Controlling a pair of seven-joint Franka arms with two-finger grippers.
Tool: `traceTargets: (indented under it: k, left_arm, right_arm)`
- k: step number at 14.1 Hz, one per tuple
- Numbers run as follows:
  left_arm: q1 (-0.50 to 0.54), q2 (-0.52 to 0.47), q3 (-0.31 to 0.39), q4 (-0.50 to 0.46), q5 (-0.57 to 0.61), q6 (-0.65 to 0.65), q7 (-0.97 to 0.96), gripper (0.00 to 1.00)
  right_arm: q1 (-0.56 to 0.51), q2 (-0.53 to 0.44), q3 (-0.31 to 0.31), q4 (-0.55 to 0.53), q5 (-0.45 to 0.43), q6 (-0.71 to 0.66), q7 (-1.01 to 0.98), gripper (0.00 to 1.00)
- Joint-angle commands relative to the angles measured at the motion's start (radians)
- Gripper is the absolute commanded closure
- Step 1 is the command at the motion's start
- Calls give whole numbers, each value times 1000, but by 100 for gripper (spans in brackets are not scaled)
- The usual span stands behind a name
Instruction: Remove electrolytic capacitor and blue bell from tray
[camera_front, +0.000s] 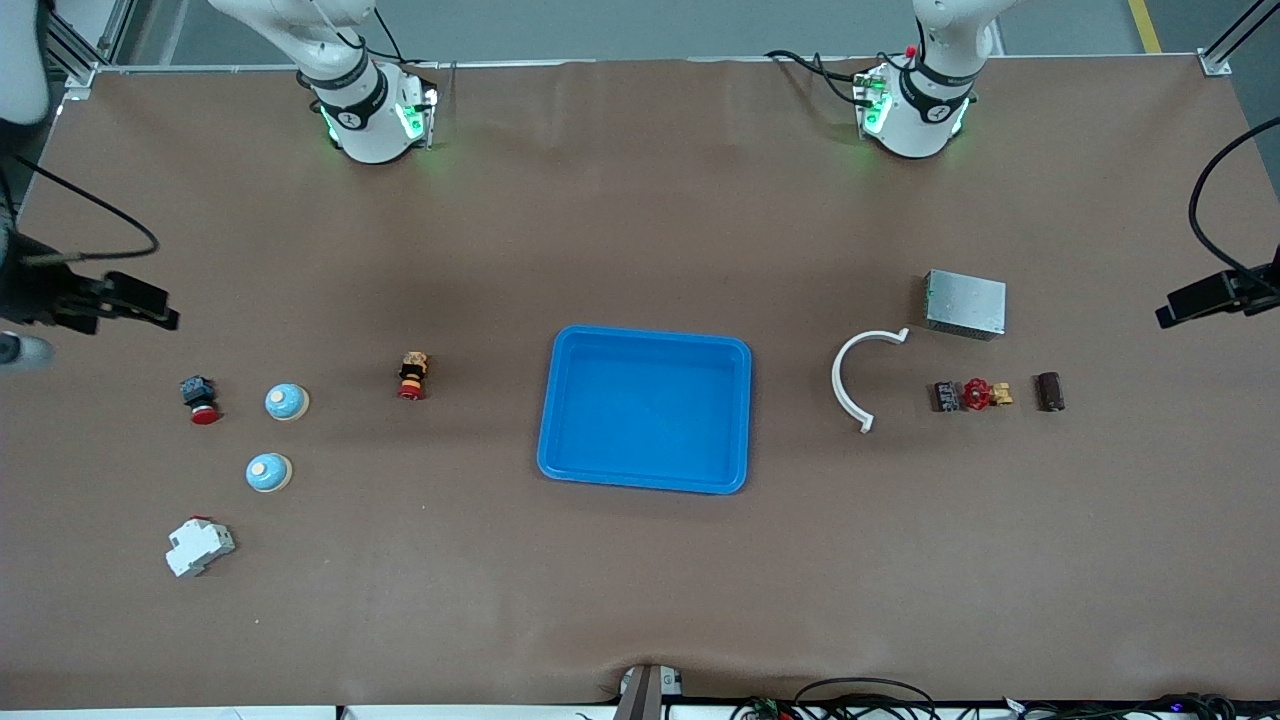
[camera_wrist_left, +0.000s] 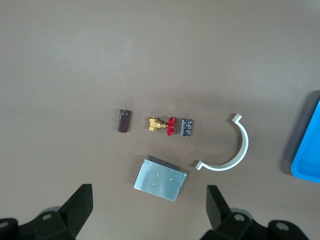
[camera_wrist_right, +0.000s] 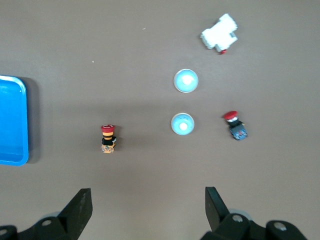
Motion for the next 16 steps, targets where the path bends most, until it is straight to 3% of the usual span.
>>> traceTargets:
  k: [1, 6, 7, 10, 12, 16]
  left_arm:
    - [-5, 17, -10, 22, 15, -10, -7, 0]
    - [-51, 8, 4, 19, 11, -14, -66, 0]
    - [-110, 3, 54, 19, 15, -20, -104, 0]
    - [-351, -11, 314, 19, 0, -36, -148, 0]
    - [-468, -14, 442, 17, -27, -37, -145, 0]
    - [-473, -14, 449, 11, -63, -71, -120, 0]
  right_arm:
    - [-32, -83, 11, -34, 2, -33, 5, 0]
    - [-32, -175, -15, -92, 8, -55, 12, 0]
    - [-32, -187, -17, -98, 8, -55, 11, 0]
    - [-29, -217, -18, -104, -6, -41, -2, 0]
    - [-23, -220, -14, -103, -45, -14, -18, 0]
    - [-20, -249, -11, -136, -53, 11, -18, 0]
